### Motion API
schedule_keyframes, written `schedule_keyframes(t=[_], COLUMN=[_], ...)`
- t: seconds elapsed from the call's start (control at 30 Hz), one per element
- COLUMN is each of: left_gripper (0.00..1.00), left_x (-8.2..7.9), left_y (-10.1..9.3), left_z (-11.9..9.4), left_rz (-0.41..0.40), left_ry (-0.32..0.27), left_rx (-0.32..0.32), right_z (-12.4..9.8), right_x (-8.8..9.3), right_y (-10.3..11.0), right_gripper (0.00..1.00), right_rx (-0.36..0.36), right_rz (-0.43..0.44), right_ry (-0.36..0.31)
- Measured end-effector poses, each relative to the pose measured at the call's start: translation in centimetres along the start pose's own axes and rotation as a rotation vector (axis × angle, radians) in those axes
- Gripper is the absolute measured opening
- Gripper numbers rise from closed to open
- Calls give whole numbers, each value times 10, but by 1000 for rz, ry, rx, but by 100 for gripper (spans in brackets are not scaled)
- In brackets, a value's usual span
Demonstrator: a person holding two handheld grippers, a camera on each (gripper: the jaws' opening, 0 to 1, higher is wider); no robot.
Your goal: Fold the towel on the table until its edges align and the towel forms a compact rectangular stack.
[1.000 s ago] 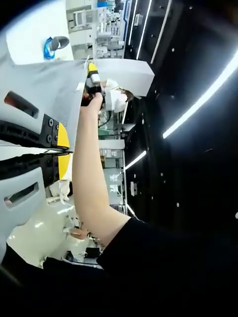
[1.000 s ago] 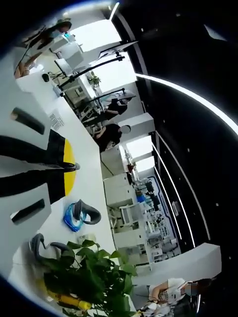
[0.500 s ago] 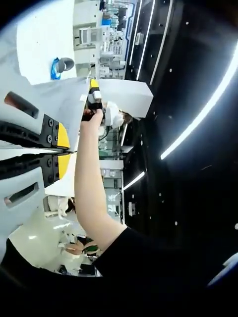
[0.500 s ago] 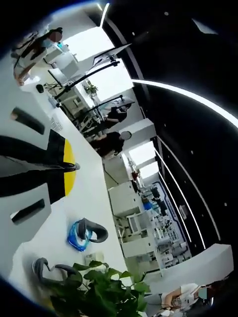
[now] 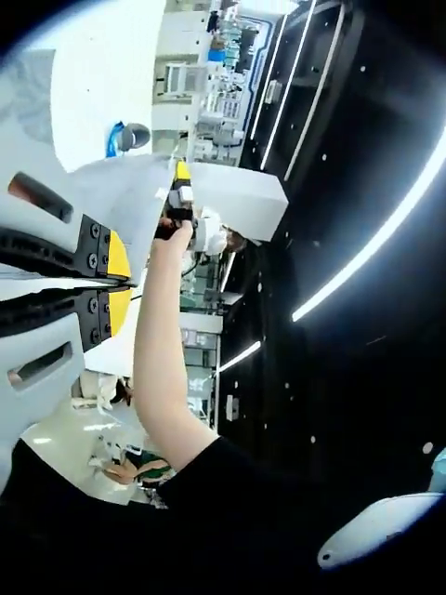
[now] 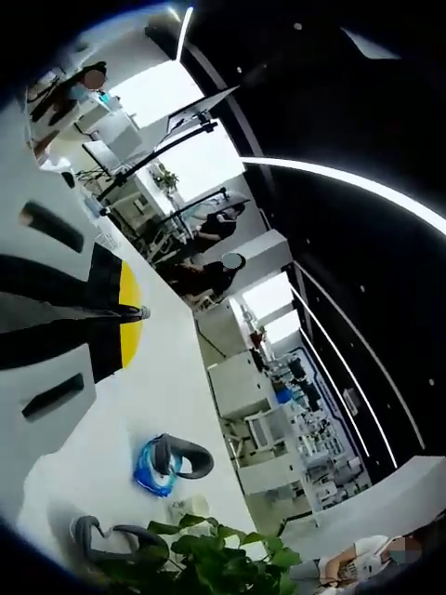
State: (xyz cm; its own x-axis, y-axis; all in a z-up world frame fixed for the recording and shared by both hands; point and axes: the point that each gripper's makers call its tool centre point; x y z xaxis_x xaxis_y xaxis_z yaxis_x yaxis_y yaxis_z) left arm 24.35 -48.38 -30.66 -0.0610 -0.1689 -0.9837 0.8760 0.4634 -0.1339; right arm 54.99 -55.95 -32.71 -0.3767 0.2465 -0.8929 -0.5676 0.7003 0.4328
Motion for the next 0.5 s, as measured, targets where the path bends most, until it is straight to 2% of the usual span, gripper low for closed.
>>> schedule_keyframes(t=[0.13,0.2,0.3,0.37,0.5], left_gripper=[1,1,1,1,1], left_x=[6,7,11,14,17], left_y=[-1,3,11,20,37], left_z=[-9,-15,-27,-37,-56], left_rz=[43,4,-6,-22,-56], left_ry=[21,10,12,16,5], left_rx=[5,-8,-31,-60,-136], right_z=[9,14,22,26,29], right_x=[9,15,24,30,32], right_y=[8,7,14,25,26], right_gripper=[0,0,0,0,0], right_rx=[-23,-23,-29,-35,-39], right_rz=[-1,-8,0,2,26], right_ry=[31,50,64,71,68])
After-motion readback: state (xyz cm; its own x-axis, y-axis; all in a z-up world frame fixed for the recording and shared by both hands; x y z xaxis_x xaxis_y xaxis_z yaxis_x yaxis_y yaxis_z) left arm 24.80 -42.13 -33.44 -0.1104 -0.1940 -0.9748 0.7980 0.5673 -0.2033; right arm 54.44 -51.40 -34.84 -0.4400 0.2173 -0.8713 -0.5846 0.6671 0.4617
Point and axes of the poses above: the point that each gripper's makers call its tool centre point, and the gripper's own axes: z roughly forward along the fingers, y roughly to its left, x roughly out of its underside, and after that the axes turned 2 degrees about -z, right-handed
